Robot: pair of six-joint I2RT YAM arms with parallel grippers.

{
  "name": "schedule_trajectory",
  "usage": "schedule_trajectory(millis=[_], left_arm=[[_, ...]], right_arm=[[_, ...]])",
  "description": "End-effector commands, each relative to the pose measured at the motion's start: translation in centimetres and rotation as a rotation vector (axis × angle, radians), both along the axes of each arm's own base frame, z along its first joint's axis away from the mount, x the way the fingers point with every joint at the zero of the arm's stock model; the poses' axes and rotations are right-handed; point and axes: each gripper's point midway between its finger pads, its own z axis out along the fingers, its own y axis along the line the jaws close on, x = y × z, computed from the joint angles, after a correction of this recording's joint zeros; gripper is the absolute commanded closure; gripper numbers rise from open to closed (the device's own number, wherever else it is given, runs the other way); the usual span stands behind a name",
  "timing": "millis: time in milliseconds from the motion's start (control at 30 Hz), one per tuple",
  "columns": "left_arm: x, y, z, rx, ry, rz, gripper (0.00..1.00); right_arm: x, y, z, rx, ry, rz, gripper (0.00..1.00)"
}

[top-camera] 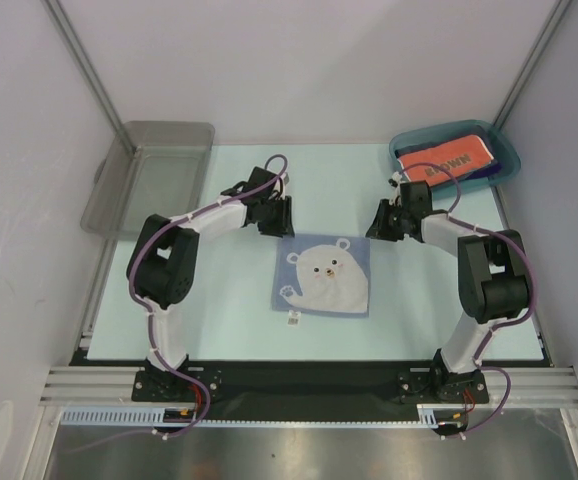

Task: Fold and stack the towels
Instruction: Fold the towel

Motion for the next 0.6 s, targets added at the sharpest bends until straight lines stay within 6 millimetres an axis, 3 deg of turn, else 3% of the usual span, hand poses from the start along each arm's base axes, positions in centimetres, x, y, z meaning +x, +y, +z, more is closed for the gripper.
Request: schedule_trajectory(millis=[0,200,400,500,567], left_arm=[[0.7,-0.9,2.0,-0.074,-0.045,-0.009,0.57],[1.4,-0.9,-0.2,-0.051,-0.012,-0.007,0.58],[2.1,0.7,-2.1,0.010,0.005,0.049,0.57],[2.2,0.8,-2.2,0.004,0.013,0.051,0.57],[2.6,0.5,-1.0,-0.011,-0.005,0.042,0.57]], right_arm=[[-0.1,0.2,1.3,0.011,0.017,-0.018,0.75],[0.5,0.5,-0.8,0.033,0.045,0.002,0.76],[1.4,-0.7,-3.0,-0.025,0.064,-0.002,0.76],[2.0,-0.7,-2.9,-0.036,0.051,0.013,0.77],[2.2,-1.0,-2.6,-0.054,0.043,0.015,0.77]])
